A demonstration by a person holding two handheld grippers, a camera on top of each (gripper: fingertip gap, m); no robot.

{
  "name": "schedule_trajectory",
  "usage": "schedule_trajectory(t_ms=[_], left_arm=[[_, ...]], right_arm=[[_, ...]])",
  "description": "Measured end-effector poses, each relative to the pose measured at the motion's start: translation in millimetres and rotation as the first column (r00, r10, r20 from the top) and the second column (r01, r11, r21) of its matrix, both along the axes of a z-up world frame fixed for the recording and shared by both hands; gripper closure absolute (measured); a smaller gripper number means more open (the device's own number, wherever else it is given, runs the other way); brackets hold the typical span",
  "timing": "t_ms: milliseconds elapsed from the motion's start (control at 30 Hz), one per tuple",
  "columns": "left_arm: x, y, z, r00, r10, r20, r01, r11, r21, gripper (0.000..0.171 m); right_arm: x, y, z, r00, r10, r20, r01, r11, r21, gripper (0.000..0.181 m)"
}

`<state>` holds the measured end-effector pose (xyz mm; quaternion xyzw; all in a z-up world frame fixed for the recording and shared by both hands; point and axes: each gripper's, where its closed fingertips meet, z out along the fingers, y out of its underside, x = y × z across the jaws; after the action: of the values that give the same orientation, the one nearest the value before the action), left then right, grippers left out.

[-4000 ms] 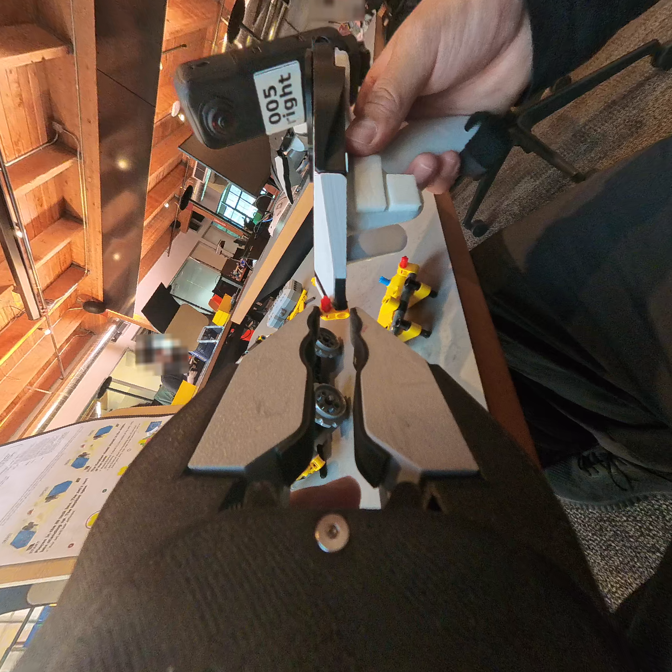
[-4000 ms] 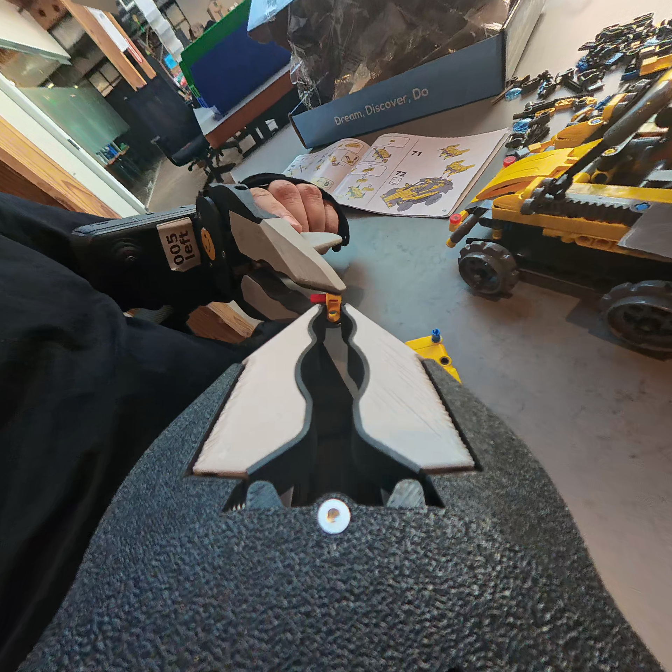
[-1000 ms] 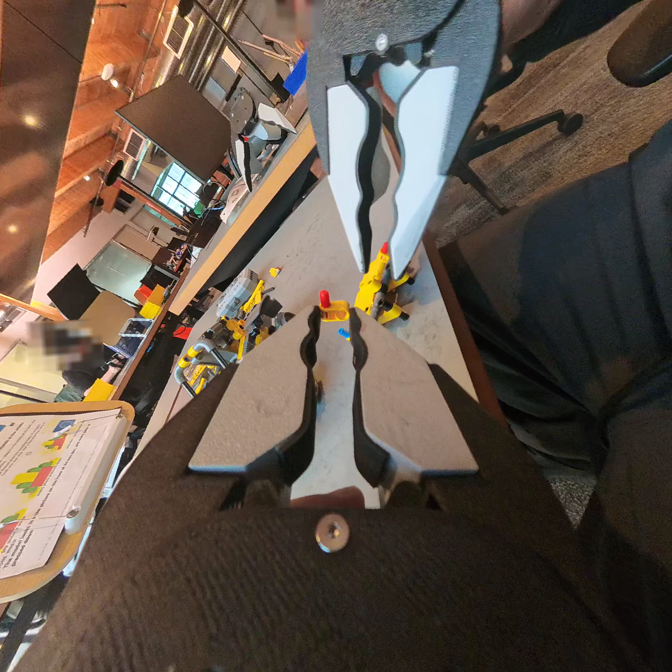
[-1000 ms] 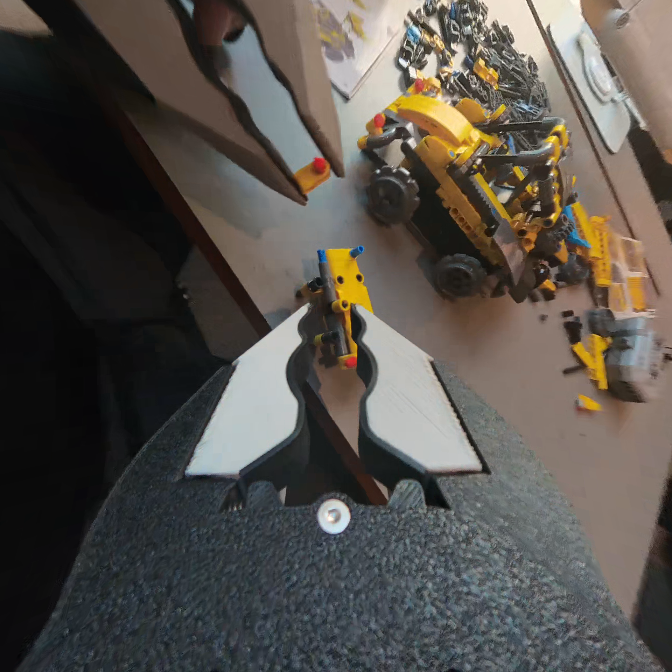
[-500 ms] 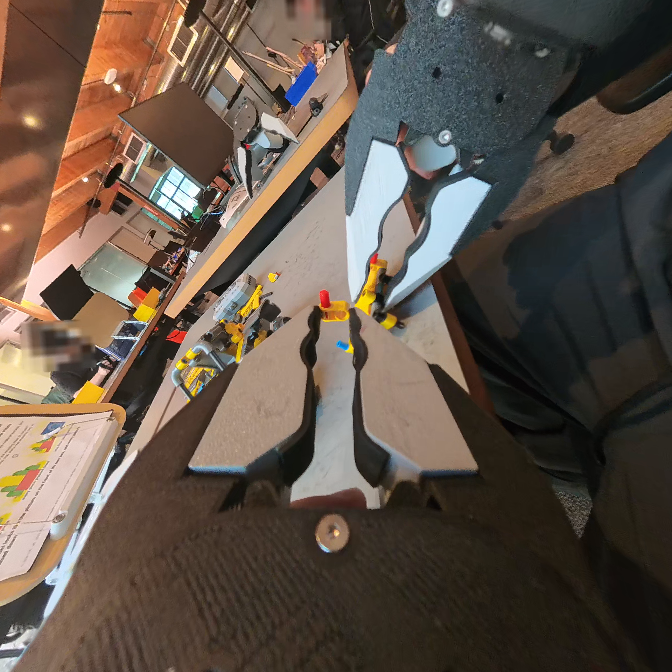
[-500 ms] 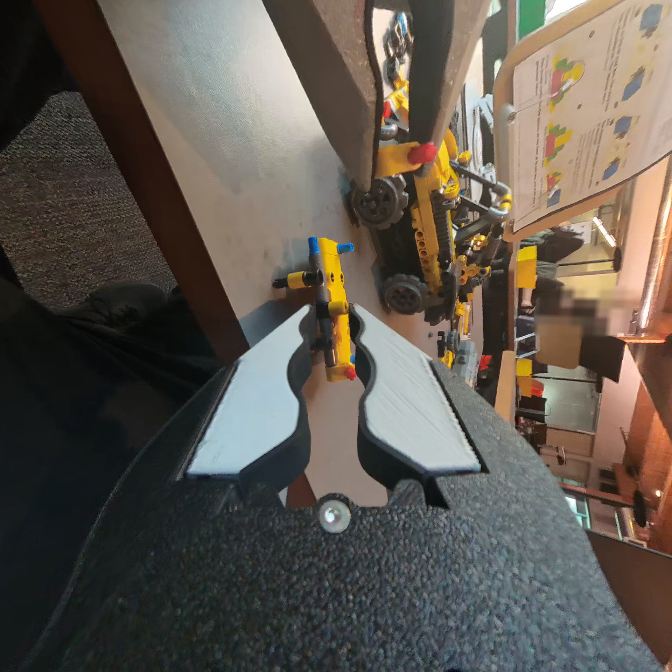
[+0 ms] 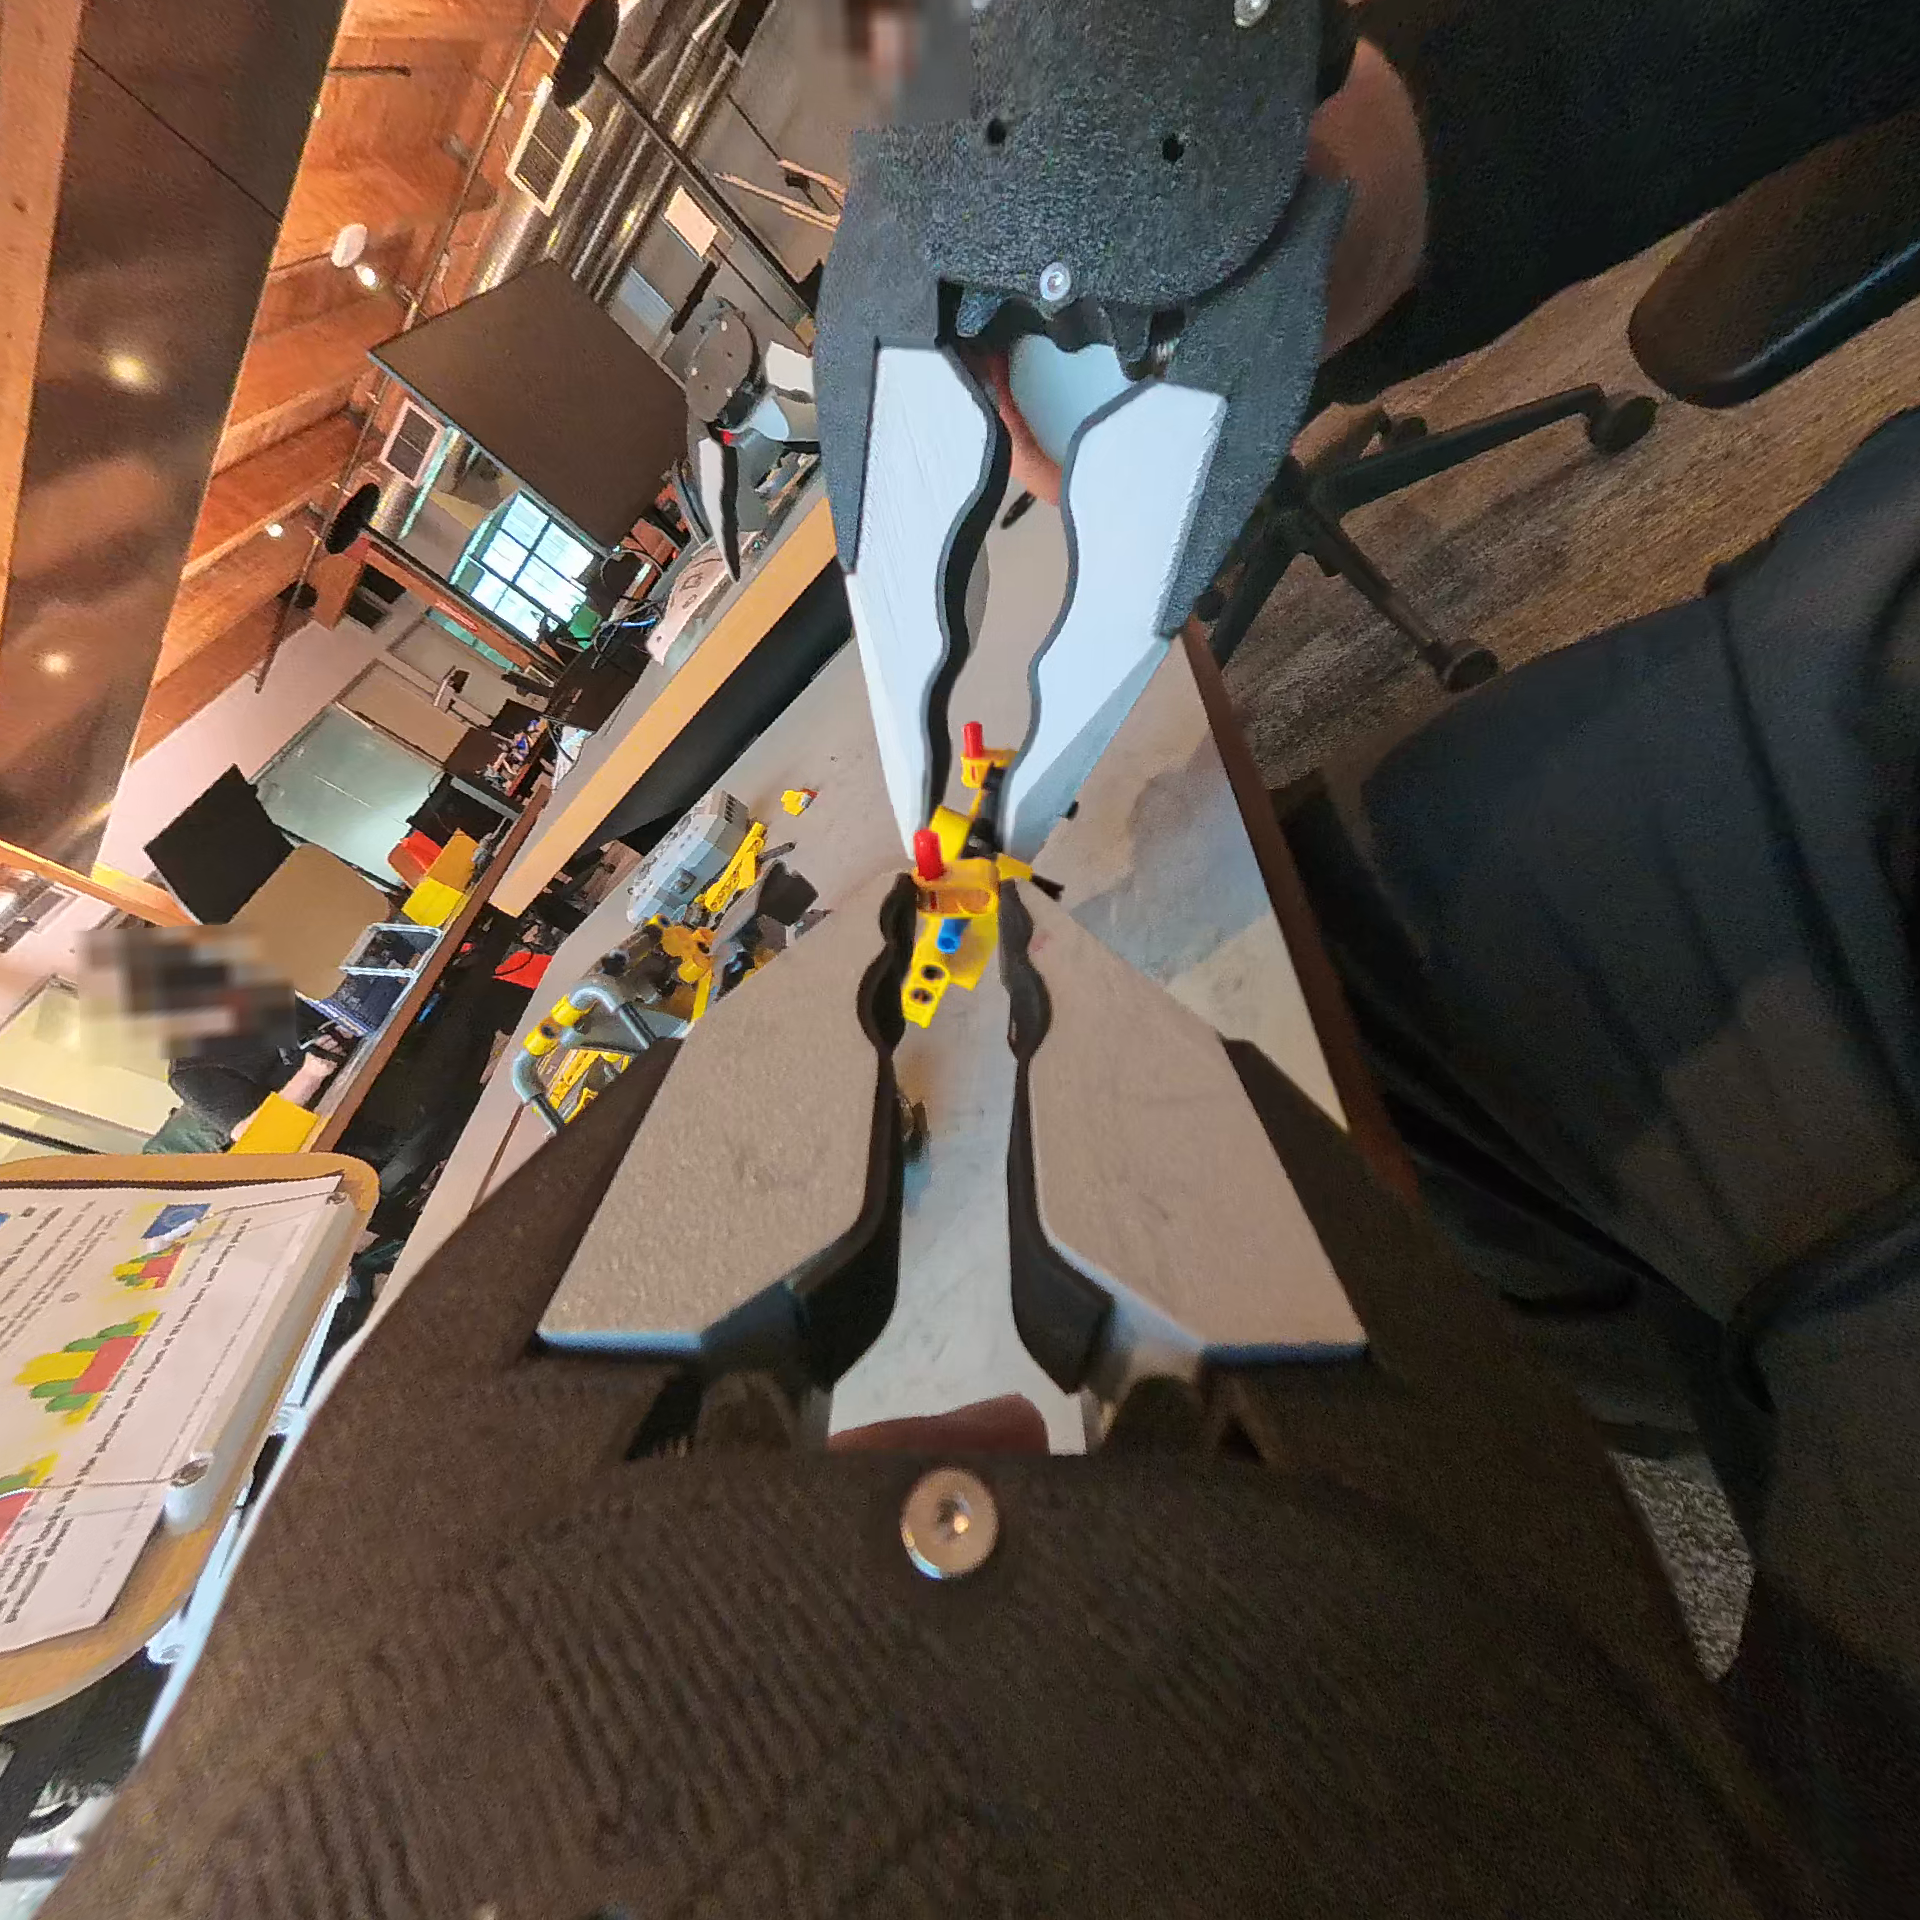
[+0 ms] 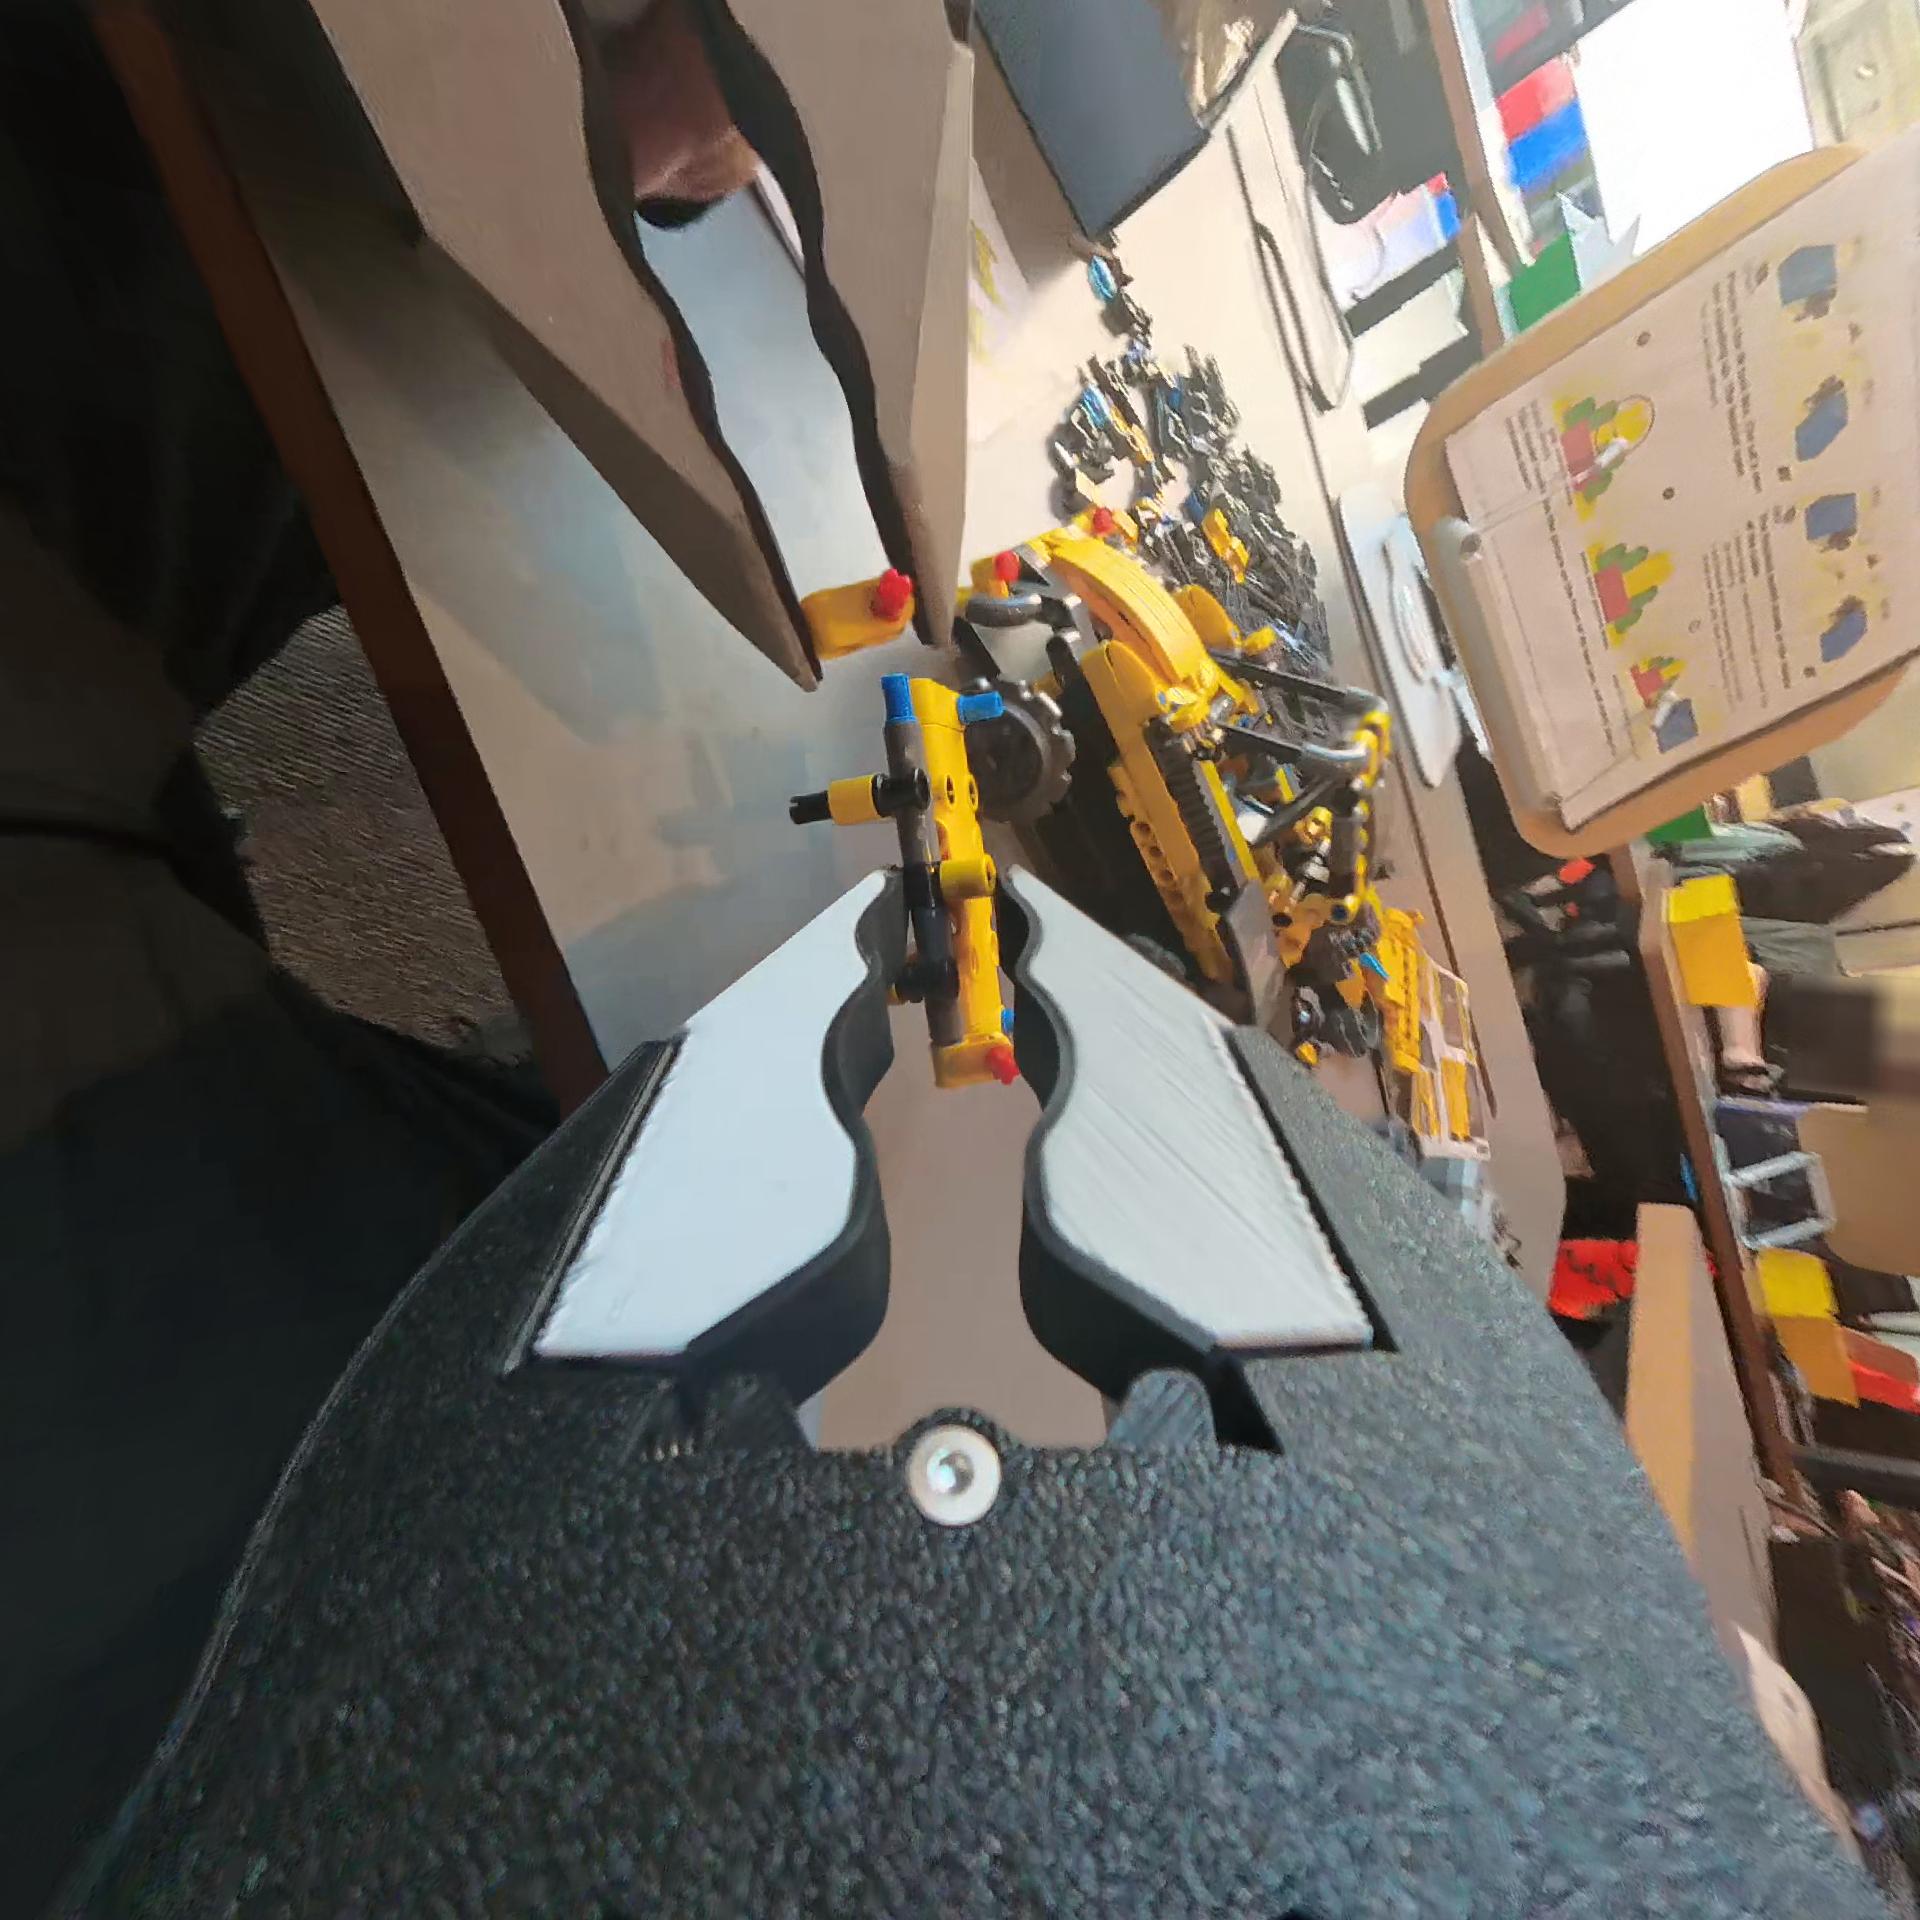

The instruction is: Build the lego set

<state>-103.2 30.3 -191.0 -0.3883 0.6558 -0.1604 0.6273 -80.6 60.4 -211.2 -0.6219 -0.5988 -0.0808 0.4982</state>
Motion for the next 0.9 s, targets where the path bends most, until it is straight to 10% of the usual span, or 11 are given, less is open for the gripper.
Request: schedule_trajectory(t_ms=[900], left_arm=[[-8,6,4,0.999,0.037,0.029,-0.036,0.998,-0.042,0.159]], right_arm=[[-4,8,23,0.959,0.080,-0.273,-0.124,0.981,-0.148,0.165]])
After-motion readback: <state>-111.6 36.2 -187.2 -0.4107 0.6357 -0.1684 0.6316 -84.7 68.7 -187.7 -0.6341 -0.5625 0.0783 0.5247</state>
